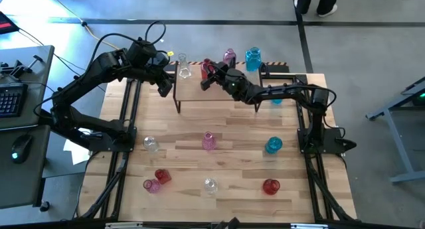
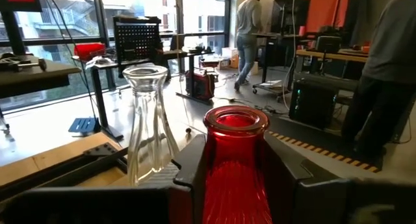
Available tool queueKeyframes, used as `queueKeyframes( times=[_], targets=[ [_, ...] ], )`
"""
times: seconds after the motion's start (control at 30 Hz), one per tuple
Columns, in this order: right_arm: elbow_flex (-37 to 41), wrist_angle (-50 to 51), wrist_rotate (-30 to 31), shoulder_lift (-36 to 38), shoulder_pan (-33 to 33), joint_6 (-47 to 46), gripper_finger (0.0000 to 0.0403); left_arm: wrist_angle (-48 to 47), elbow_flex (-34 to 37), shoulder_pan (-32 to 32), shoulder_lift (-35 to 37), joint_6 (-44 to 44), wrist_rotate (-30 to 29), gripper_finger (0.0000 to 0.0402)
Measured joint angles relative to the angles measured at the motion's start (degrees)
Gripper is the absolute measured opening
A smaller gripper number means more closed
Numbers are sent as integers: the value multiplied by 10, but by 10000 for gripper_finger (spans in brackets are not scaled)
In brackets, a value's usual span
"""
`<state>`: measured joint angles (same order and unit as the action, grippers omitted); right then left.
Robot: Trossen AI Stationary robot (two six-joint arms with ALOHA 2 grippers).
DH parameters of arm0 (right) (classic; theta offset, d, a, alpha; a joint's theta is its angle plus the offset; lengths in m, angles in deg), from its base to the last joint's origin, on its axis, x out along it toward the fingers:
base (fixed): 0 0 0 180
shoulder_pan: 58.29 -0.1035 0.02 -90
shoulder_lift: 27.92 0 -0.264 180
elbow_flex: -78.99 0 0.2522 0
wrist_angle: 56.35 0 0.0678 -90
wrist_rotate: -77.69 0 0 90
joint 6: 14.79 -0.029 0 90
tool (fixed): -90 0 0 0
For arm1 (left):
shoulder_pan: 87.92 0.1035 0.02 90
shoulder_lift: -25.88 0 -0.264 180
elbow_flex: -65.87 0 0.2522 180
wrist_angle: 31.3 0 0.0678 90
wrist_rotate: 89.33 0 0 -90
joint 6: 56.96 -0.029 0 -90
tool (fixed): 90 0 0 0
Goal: Sort vases onto shelf
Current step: Put the top red vase on the shelf
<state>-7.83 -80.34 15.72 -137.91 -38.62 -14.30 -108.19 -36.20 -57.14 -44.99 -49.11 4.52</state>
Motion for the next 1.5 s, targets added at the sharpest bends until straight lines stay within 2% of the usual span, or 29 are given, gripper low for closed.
queueKeyframes(
  times=[0.27, 0.77, 0.9, 1.17, 1.37, 1.5],
  targets=[
    [0, 5, -8, 0, 3, -4, 134, 0, 0, 0, 0, 0, 0, 81],
    [0, 5, -6, 0, 3, 15, 181, 0, 0, 0, 0, 9, 0, 81],
    [-1, -2, -4, 0, 2, 17, 185, 0, 0, 0, 0, 10, 0, 81],
    [-45, 6, 9, 0, -6, 83, 186, 0, 0, 0, 0, 10, 0, 81],
    [-83, 44, 15, 1, -9, 86, 186, 0, 0, 0, 0, 10, 0, 81],
    [-111, 114, 15, 20, -22, 89, 186, 0, 0, 0, 0, 10, 0, 81]
  ],
)
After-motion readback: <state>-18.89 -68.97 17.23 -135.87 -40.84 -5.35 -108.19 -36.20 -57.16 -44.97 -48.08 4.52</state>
